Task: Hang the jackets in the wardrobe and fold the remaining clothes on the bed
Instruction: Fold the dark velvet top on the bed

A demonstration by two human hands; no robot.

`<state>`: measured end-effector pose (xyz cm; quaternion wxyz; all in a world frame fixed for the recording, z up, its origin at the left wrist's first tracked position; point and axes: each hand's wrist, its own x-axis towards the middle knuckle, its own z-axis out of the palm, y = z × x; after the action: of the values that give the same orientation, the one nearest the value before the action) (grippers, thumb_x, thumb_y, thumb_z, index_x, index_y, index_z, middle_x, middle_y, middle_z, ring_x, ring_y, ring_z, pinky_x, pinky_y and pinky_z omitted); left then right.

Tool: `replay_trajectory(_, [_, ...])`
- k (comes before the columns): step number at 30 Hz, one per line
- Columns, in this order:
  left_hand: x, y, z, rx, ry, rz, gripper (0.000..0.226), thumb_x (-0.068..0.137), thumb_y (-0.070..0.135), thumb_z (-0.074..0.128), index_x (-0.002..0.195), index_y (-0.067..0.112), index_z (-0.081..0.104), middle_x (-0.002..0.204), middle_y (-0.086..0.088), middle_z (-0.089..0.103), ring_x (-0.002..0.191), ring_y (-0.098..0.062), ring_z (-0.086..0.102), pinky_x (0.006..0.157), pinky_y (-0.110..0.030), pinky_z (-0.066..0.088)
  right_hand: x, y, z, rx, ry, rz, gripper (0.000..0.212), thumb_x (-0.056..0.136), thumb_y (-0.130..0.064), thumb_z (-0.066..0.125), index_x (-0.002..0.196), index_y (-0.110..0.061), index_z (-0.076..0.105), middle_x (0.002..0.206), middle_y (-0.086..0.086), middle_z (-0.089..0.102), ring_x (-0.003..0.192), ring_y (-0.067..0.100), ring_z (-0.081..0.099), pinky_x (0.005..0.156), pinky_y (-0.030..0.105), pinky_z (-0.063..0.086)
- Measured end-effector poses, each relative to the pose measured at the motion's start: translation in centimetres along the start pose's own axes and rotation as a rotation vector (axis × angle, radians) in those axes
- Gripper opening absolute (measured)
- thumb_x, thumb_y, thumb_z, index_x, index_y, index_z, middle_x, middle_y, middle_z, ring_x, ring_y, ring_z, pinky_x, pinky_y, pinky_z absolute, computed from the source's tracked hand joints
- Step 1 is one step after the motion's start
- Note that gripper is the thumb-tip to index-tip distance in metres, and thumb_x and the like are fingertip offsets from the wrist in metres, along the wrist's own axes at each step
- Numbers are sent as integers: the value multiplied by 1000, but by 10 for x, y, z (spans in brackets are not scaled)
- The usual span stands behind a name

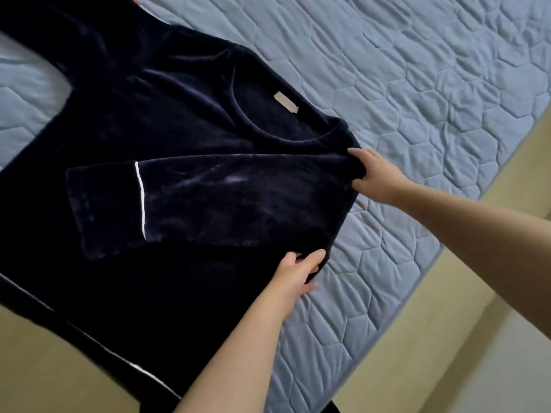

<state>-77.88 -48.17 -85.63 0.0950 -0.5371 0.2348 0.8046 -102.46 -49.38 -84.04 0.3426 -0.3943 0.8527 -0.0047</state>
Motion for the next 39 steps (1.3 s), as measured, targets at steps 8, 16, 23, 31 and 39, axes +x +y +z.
replay_trajectory(8, [3, 1, 2, -44, 29, -128, 24, 101, 27, 34, 102, 14, 54, 96, -6, 71, 79, -23, 70, 70, -36, 54, 23, 4, -28, -229, -45, 23, 29, 92, -30, 55, 117, -16, 58, 116, 12, 57, 108, 33, 53, 87, 37, 44])
replay_trajectory(16, [-55, 36, -126, 242, 991, 124, 16, 87, 22, 49, 80, 8, 54, 87, -12, 64, 74, -27, 62, 67, -36, 52, -56, -51, 44, -343, 125, -68, 65, 92, -26, 45, 150, -24, 17, 160, 5, 5, 146, 30, 3, 113, 55, 10])
replay_trajectory(23, [-56, 97, -247, 237, 1122, 153, 71, 82, 43, 65, 135, 11, 33, 137, -11, 42, 117, -32, 48, 95, -44, 41, -71, -120, 109, -235, 54, -141, 63, 97, -35, 39, 151, -30, 8, 160, 1, -5, 147, 28, -7, 113, 60, 9])
replay_trajectory(31, [-49, 113, -337, 627, 724, 255, 38, 84, 51, 61, 96, 15, 60, 98, -6, 65, 87, -26, 64, 77, -43, 57, -73, -161, 154, -243, 33, 163, 61, 100, -46, 26, 149, -40, -9, 158, 0, -20, 145, 34, -15, 107, 68, 15])
replay_trajectory(39, [-99, 145, -345, 865, 506, 48, 24, 95, 39, 47, 89, 17, 52, 87, -5, 66, 67, -18, 62, 55, -26, 49, -108, -226, 126, 40, -470, 254, 65, 98, -48, 38, 151, -38, 2, 159, 5, -16, 146, 35, 8, 114, 47, 25])
